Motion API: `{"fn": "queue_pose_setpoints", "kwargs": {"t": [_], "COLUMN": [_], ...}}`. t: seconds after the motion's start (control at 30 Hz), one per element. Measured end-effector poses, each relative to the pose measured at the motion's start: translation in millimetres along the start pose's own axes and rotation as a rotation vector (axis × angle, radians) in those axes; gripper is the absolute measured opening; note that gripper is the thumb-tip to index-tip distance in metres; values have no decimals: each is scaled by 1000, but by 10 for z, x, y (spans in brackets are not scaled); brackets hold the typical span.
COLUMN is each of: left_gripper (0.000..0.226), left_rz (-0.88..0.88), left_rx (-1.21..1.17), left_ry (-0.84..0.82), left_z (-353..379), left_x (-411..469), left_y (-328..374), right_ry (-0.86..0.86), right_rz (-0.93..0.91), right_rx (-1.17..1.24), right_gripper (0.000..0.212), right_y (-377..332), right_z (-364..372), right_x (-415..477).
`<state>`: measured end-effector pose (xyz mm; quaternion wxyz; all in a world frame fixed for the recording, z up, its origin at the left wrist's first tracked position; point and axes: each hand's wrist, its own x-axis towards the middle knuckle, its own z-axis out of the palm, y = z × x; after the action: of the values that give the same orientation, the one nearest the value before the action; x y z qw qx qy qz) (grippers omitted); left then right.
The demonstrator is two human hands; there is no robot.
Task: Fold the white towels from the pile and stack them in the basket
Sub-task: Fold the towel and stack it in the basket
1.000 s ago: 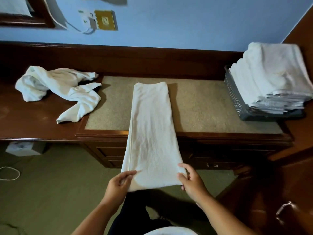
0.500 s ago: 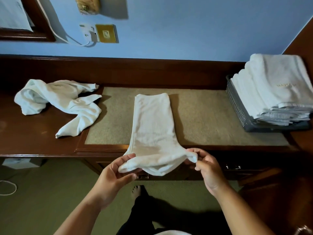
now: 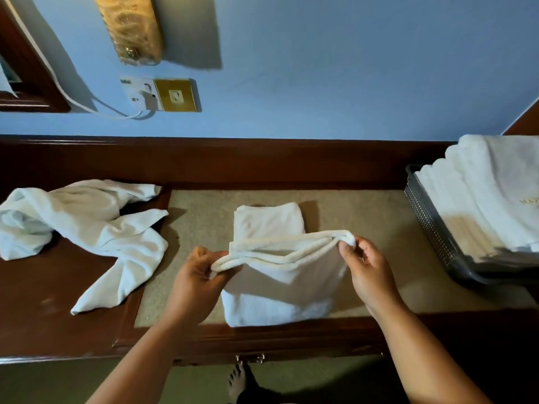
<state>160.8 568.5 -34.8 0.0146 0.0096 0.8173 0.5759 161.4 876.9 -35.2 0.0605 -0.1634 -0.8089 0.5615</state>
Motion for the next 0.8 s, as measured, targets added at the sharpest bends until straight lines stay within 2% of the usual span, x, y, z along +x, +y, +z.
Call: {"fn": "queue_pose_setpoints", "kwargs": {"t": [0.07, 0.17, 0.33, 0.53, 0.67, 0.8], "left_gripper": [12, 15, 21, 25, 16, 15], "left_rz": [0, -139, -358, -468, -508, -591], "left_rx": [-34, -208, -291, -137, -74, 14], "left_ry": [-52, -123, -49, 54, 80, 56], "left_z": [-10, 72, 246, 470, 597, 717], "left_x": [306, 587, 906, 1432, 1868, 2345], "left_y": [-62, -164, -401, -757, -989, -1347], "right_ry": [13, 47, -2, -151, -237, -367], "right_rz": [32, 65, 125, 211, 277, 280], "right_rx": [-12, -42, -137, -324, -438, -551], "right_gripper": [20, 17, 19, 30, 46, 40], "right_y": [-20, 34, 177, 447, 676, 1024], "right_z": [146, 310, 491, 758, 1014, 1292], "right_x": [205, 449, 855, 1592, 2113, 2593]}}
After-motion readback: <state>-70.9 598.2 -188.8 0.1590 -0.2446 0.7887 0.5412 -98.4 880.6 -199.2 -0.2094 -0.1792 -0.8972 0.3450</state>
